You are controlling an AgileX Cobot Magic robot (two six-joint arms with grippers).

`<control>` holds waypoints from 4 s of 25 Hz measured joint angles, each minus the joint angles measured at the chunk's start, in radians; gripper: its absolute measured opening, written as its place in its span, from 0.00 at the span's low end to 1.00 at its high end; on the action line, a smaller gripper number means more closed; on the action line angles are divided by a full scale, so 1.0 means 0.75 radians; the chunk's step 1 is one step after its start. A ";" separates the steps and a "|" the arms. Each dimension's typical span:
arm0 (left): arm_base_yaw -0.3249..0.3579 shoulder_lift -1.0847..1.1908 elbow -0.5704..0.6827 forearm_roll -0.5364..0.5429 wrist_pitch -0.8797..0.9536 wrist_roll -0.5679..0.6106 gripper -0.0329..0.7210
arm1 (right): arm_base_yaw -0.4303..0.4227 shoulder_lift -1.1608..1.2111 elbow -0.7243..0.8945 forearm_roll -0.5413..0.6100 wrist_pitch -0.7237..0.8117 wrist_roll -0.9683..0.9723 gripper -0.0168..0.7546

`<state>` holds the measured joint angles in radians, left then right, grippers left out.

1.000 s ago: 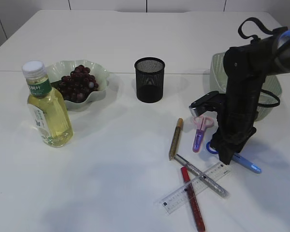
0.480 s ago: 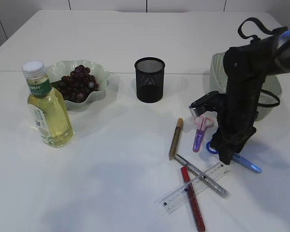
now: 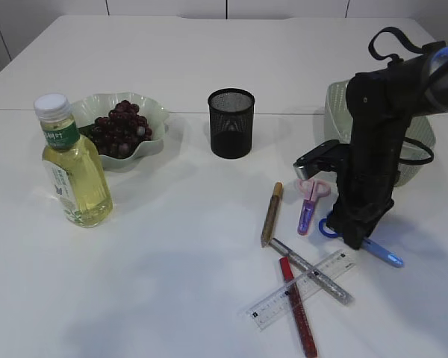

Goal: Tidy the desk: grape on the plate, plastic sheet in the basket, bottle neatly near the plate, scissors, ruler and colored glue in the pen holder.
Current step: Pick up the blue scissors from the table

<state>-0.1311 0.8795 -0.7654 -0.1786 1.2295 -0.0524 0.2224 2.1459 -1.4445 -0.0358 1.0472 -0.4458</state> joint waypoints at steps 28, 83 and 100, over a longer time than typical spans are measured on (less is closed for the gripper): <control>0.000 0.000 0.000 0.000 0.000 0.002 0.52 | 0.000 0.019 -0.074 0.021 0.136 0.142 0.30; 0.000 0.000 0.000 0.000 -0.008 0.002 0.48 | 0.000 0.019 -0.074 0.068 0.090 0.228 0.30; 0.000 0.000 0.000 0.000 -0.008 0.002 0.48 | 0.000 0.019 -0.074 0.079 0.090 0.230 0.30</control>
<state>-0.1311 0.8795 -0.7654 -0.1786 1.2237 -0.0507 0.2224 2.1599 -1.4998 0.0237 1.1149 -0.2730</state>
